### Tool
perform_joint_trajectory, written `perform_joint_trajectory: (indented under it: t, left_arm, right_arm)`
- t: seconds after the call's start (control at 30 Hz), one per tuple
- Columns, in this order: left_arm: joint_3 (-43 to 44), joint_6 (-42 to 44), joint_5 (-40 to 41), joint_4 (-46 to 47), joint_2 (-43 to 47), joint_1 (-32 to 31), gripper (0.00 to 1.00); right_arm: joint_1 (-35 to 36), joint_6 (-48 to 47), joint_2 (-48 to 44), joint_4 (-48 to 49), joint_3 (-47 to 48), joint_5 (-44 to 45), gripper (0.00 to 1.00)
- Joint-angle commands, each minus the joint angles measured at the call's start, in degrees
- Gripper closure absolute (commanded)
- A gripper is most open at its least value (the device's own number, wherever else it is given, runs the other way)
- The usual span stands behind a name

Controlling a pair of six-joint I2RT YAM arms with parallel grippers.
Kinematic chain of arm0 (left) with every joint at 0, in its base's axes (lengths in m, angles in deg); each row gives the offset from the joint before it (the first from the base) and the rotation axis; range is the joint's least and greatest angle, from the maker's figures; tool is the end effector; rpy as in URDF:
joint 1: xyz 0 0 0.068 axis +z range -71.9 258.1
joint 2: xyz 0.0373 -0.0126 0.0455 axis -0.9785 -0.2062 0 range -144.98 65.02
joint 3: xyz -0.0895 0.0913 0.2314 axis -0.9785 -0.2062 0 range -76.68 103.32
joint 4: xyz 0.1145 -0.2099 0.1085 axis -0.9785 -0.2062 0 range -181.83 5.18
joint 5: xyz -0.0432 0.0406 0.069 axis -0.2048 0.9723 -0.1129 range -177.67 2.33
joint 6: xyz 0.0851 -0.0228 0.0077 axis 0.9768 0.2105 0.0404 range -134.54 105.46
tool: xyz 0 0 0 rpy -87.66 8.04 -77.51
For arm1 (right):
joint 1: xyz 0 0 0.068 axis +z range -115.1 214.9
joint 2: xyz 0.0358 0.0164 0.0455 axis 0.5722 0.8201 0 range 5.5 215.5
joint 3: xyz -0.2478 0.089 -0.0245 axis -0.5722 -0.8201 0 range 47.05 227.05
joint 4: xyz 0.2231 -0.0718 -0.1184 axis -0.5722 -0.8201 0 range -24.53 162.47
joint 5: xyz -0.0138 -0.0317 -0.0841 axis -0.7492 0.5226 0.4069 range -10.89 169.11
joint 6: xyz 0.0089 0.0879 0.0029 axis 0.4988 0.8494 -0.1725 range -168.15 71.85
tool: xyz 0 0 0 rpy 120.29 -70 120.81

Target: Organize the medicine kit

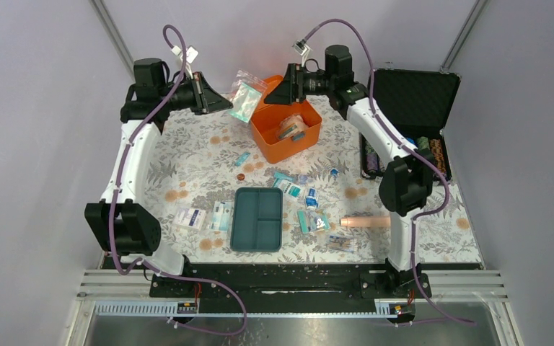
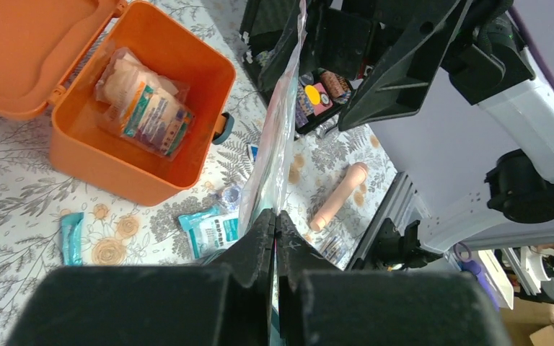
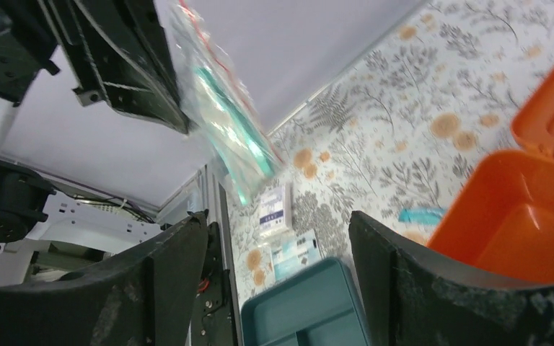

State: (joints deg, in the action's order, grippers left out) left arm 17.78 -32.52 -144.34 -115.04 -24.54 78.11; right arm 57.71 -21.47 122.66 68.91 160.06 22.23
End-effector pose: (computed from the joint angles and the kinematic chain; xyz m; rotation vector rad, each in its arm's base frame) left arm 0.3643 -0.0656 0.3995 0.3397 1.9562 -1.1868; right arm 0.4375 0.2554 0.3670 -0.7443 1.7206 1.4533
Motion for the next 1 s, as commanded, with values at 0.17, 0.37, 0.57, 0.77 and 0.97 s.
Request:
perform_joint_trajectory:
  t: [0.17, 0.37, 0.57, 0.77, 0.97]
  left_arm:
    - [-0.8, -2.6, -4.1, 4.0, -1.1, -2.6, 1.00]
    - [-3.1, -2.3, 0.3, 4.0, -1.1, -3.4, 1.00]
    - [-3.5, 4.5, 12.0, -2.6, -0.7, -3.4, 0.52]
    - [-6.9, 9.7, 17.3, -5.9, 1.3, -3.3, 0.44]
    - [-12.6, 10.0, 18.7, -3.6, 4.2, -3.3, 0.44]
  right_arm:
    - [4.1, 3.8, 3.1, 8.1, 8.0, -3.9, 0.43]
    - [4.0, 1.4, 2.3, 6.4, 7.1, -2.7, 0.97]
    - [2.3, -10.9, 1.5, -7.0, 7.1, 2.4, 1.00]
    - [-0.7, -42.1, 7.9, -31.1, 19.7, 17.9, 1.00]
    - [-1.3, -51.2, 15.6, -36.9, 28.1, 24.8, 1.00]
